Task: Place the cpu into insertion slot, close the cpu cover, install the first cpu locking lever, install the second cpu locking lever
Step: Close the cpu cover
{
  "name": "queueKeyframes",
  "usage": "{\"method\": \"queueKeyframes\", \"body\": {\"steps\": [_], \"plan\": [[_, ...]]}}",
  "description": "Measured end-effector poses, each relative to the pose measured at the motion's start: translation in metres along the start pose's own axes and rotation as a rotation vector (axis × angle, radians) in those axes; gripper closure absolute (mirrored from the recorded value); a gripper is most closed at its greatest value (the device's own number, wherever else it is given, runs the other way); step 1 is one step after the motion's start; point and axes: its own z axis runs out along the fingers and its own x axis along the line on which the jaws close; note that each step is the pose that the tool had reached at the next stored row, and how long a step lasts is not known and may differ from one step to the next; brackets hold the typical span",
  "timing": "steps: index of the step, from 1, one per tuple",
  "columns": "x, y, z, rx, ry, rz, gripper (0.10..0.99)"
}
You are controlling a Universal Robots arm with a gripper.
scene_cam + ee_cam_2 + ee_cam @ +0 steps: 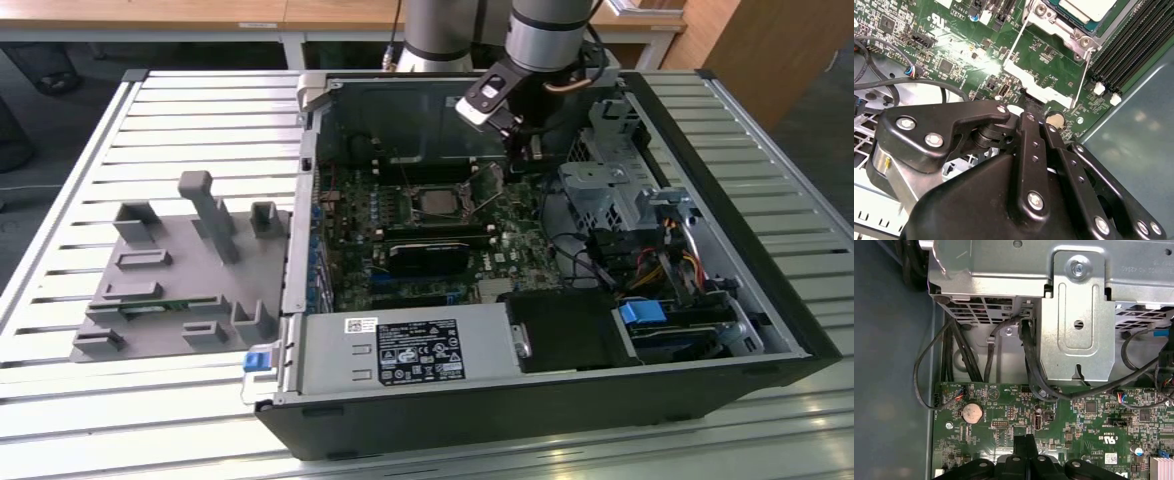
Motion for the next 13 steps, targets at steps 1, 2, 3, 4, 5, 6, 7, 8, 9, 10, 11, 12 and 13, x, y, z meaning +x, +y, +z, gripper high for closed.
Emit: {"method": "queueKeyframes", "body": {"steps": [1, 2, 3, 4, 5, 6, 7, 8, 9, 10, 11, 12, 13], "plan": [[0.0000, -0.0010, 0.0000, 0.000, 0.0000, 0.000, 0.980], [0.0000, -0.0012, 0.0000, 0.000, 0.0001, 0.000, 0.980], [0.0000, -0.0014, -0.0001, 0.000, 0.0000, 0.000, 0.980], [0.0000, -0.0016, -0.0001, 0.000, 0.0000, 0.000, 0.980], [0.0000, -0.0019, -0.0001, 0.000, 0.0000, 0.000, 0.980], [0.0000, -0.0022, -0.0001, 0.000, 0.0000, 0.000, 0.980], [0.0000, -0.0024, -0.0001, 0.000, 0.0000, 0.000, 0.980], [0.0000, -0.0027, -0.0001, 0.000, 0.0000, 0.000, 0.980], [0.0000, -0.0032, -0.0001, 0.000, 0.0000, 0.000, 0.980], [0.0000, -0.0036, -0.0001, 0.000, 0.0000, 0.000, 0.980], [0.0000, -0.0040, -0.0001, 0.000, 0.0000, 0.000, 0.980], [0.0001, -0.0049, -0.0002, 0.000, -0.0001, 0.000, 0.980], [0.0001, -0.0059, -0.0002, 0.000, 0.0000, 0.000, 0.980]]}}
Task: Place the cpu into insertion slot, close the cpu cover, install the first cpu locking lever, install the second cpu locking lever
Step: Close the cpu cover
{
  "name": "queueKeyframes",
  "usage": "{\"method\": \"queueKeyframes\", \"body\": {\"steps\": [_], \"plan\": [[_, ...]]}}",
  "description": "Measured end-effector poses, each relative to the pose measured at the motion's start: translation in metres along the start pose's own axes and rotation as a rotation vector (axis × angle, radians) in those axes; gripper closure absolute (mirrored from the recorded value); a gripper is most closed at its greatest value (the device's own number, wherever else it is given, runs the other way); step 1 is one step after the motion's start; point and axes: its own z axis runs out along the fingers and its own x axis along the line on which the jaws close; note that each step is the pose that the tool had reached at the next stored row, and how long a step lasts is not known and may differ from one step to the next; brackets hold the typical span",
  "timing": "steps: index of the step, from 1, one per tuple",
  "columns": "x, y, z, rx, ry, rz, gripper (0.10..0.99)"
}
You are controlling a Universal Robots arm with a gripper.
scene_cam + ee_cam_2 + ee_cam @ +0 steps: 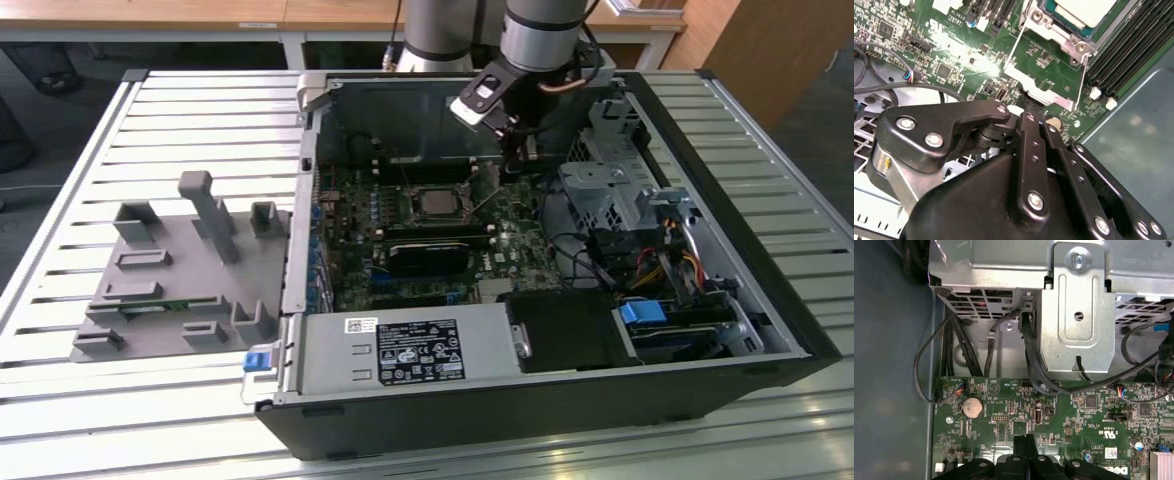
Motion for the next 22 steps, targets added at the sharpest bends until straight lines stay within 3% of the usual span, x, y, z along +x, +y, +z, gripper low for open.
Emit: {"method": "queueKeyframes", "body": {"steps": [22], "plan": [[0.0002, -0.0243, -0.0003, 0.000, 0.0014, 0.000, 0.980]]}}
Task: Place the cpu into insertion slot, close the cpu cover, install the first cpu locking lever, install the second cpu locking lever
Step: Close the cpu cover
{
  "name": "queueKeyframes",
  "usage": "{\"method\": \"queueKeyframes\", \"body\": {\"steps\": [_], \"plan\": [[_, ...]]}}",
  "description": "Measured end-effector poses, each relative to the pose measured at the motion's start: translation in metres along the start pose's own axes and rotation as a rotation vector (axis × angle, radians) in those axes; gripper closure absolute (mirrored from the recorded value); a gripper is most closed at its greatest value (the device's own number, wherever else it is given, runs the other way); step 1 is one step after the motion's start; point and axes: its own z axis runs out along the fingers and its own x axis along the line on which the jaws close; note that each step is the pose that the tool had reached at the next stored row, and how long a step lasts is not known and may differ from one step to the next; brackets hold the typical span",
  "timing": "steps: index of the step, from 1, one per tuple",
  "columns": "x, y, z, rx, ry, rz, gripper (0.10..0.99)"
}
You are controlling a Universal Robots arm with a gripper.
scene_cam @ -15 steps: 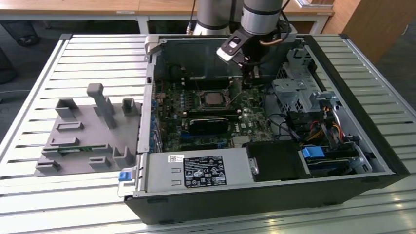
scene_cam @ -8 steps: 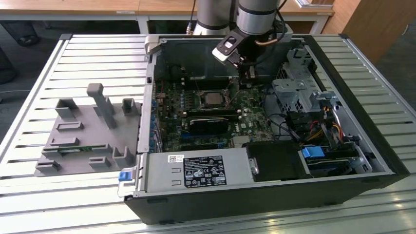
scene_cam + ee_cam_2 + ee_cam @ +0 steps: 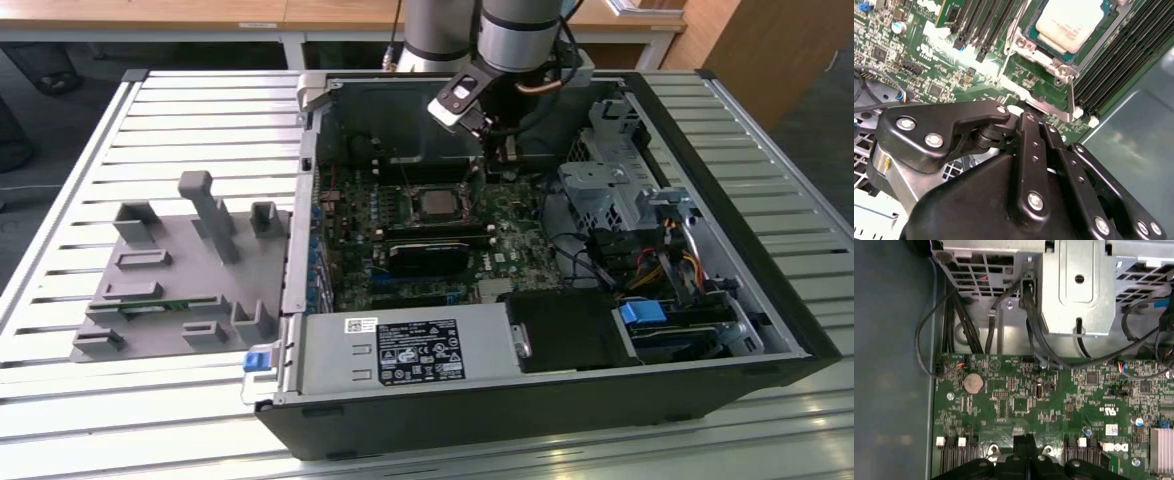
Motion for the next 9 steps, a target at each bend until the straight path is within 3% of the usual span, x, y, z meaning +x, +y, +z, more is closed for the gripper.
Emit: {"method": "queueKeyframes", "body": {"steps": [9], "plan": [[0.0001, -0.0075, 0.0010, 0.000, 0.0001, 0.000, 0.980]]}}
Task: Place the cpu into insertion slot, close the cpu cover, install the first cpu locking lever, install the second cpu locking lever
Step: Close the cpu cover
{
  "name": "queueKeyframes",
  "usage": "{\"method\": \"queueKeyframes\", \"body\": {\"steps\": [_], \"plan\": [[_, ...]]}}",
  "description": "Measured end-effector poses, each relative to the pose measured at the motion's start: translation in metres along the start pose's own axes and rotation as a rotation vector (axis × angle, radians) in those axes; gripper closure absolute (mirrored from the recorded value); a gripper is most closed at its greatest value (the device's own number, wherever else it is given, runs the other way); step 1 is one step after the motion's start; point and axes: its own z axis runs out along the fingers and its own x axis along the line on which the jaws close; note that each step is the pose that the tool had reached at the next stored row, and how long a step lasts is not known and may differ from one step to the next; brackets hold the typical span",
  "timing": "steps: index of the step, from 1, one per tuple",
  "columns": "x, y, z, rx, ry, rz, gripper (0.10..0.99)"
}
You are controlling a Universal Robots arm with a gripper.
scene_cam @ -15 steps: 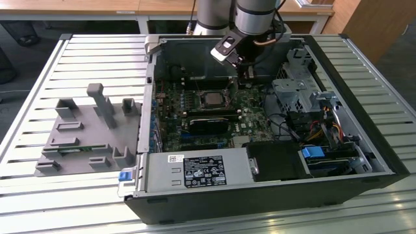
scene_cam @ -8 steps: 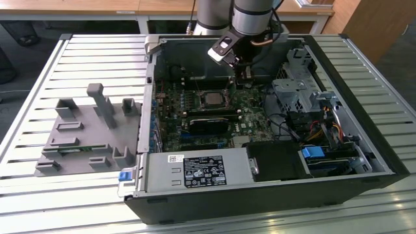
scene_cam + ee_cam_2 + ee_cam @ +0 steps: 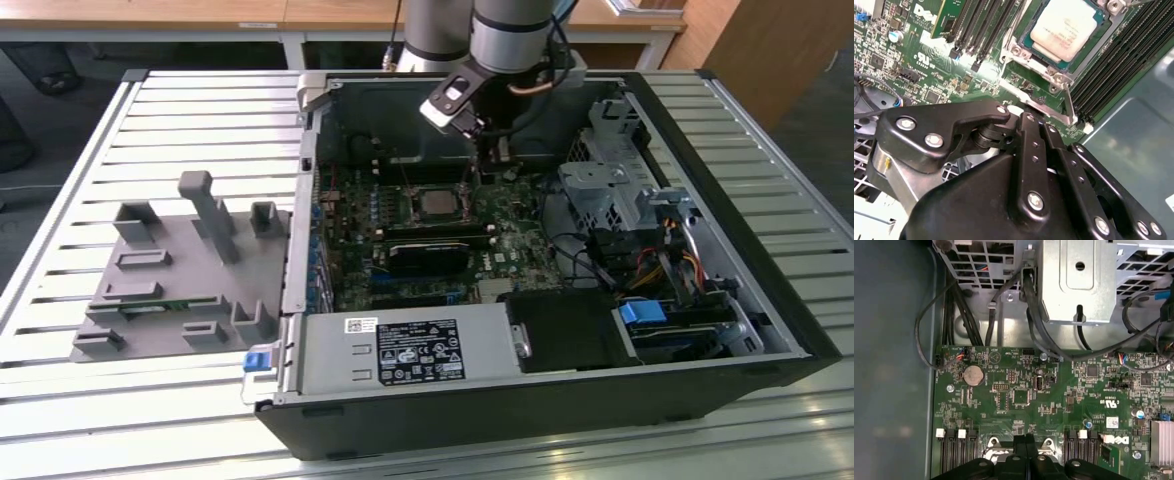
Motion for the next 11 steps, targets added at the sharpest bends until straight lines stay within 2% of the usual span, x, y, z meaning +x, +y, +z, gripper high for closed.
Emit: {"method": "queueKeyframes", "body": {"steps": [11], "plan": [[0.0001, -0.0061, 0.0027, 0.000, 0.0002, 0.000, 0.980]]}}
